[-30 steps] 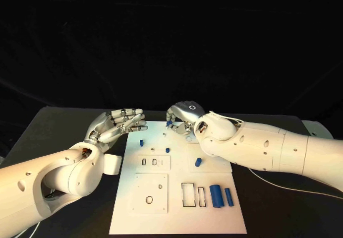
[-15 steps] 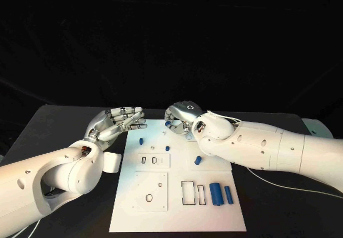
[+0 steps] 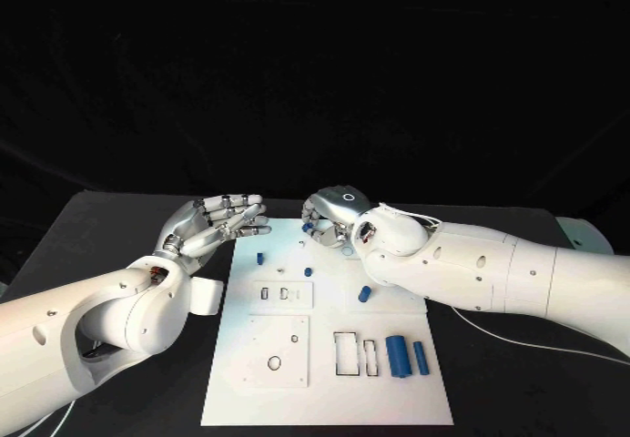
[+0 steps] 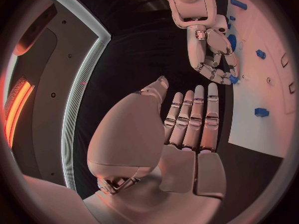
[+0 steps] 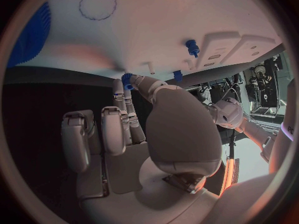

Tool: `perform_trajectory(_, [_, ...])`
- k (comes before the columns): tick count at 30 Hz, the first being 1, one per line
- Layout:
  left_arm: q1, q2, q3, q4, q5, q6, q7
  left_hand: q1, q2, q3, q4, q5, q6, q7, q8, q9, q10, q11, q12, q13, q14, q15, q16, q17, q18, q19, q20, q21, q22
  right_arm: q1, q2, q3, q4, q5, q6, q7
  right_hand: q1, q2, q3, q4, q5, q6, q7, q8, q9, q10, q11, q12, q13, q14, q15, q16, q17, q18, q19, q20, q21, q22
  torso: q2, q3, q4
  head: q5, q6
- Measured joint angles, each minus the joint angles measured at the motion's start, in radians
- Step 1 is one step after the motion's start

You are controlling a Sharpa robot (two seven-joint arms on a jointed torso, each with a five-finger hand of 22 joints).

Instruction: Assemble the parts on the task board

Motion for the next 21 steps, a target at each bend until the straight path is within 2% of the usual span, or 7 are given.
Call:
perform_trajectory(3, [0.000,0.000,0.000,-0.001,0.000,0.000,0.000,0.000,0.000,0.000,0.000,0.000,0.000,0.000,0.000,0.000,0.000,0.000,0.000,0.000,0.000,0.000,0.000,0.000,0.000,0.000,0.000,0.000,0.000,-0.001,0.005,0.000,-0.007,0.001,0.002,0.001,-0.012,-0.004,0.004,0.004,-0.004,-0.017,0.006,-0.003,0.005,-0.016,0.012,-0.003,-0.002,0.000,0.000,0.000,-0.007,0.000,0.000,0.000,-0.010,0.000,0.000,0.0000,0.0000,0.001,0.000])
perform_trajectory(6, [0.000,0.001,0.000,-0.001,0.000,0.000,0.000,0.000,0.000,0.000,0.000,0.000,0.000,0.000,0.000,0.000,0.000,0.000,0.000,0.000,0.000,0.000,0.000,0.000,0.000,0.000,0.000,0.000,-0.001,-0.003,0.011,-0.001,-0.016,0.002,0.005,0.001,-0.022,-0.011,0.002,0.009,-0.013,-0.042,0.017,-0.021,0.004,-0.034,0.019,-0.003,-0.005,0.000,0.000,-0.006,-0.015,0.000,0.000,0.000,-0.016,0.000,0.000,0.0000,0.0000,0.000,0.000])
perform_trajectory(12, [0.001,0.001,0.000,-0.001,0.000,0.000,0.000,0.000,0.000,0.000,0.000,0.000,0.000,0.000,0.000,0.000,0.000,0.000,0.000,0.000,0.000,0.000,0.000,0.000,0.000,0.000,0.000,0.000,-0.001,-0.004,0.017,-0.002,-0.028,0.004,0.013,0.001,-0.040,-0.028,-0.003,0.019,-0.058,-0.087,0.037,-0.058,-0.001,-0.081,0.034,-0.003,-0.012,0.000,0.015,-0.021,-0.046,0.000,-0.002,0.013,-0.045,0.000,0.001,0.0000,0.0003,0.001,0.001])
perform_trajectory(15, [0.001,0.001,0.000,-0.001,0.000,0.000,-0.001,0.000,0.000,0.000,0.000,0.000,-0.004,0.004,0.000,-0.001,-0.004,0.004,-0.005,0.000,0.000,0.000,0.000,0.000,0.000,0.000,0.000,0.000,-0.002,-0.004,0.015,-0.002,-0.028,0.005,0.015,0.001,-0.050,-0.037,-0.011,0.028,-0.063,-0.113,0.041,-0.078,-0.005,-0.111,0.039,-0.003,-0.016,0.000,0.022,-0.039,-0.072,0.000,-0.007,0.019,-0.066,0.000,0.001,0.0000,0.0001,0.002,0.001])
perform_trajectory(16, [0.001,0.001,0.000,-0.001,0.000,0.000,-0.001,0.000,0.000,0.000,0.000,0.000,-0.004,0.004,0.000,-0.001,-0.004,0.004,-0.005,0.000,0.000,0.000,0.000,0.001,0.000,0.000,0.000,0.000,-0.002,-0.004,0.012,-0.002,-0.024,0.005,0.015,0.001,-0.050,-0.037,-0.015,0.029,-0.063,-0.118,0.039,-0.082,-0.005,-0.115,0.043,-0.003,-0.016,0.000,0.022,-0.039,-0.076,0.009,-0.007,0.018,-0.070,0.000,0.001,0.0001,0.0000,0.002,0.001])
perform_trajectory(17, [0.001,0.001,0.000,-0.002,0.000,0.000,-0.001,0.000,0.000,0.000,0.000,0.000,-0.004,0.004,0.000,-0.001,-0.004,0.004,-0.005,0.000,0.000,0.000,0.000,0.001,0.000,0.000,0.000,0.000,-0.002,-0.004,0.008,-0.002,-0.019,0.005,0.015,0.000,-0.050,-0.037,-0.018,0.029,-0.063,-0.118,0.040,-0.082,-0.005,-0.121,0.043,-0.003,-0.016,0.000,0.022,-0.039,-0.079,0.016,-0.007,0.018,-0.070,0.000,0.001,0.0003,0.0000,0.002,0.001])
perform_trajectory(21, [0.001,0.000,0.000,-0.003,0.000,0.000,-0.001,0.000,0.000,0.000,0.000,0.000,-0.004,0.004,0.000,-0.001,-0.004,0.004,-0.005,0.000,0.000,0.000,0.000,0.001,0.000,0.000,0.000,0.000,-0.002,-0.003,-0.027,-0.002,0.017,0.005,0.011,-0.001,-0.054,-0.041,-0.019,0.028,-0.063,-0.118,0.040,-0.082,-0.005,-0.121,0.043,-0.003,-0.016,0.000,0.022,-0.039,-0.080,0.016,-0.007,0.018,-0.070,0.000,0.001,0.0011,-0.0010,0.004,0.003])
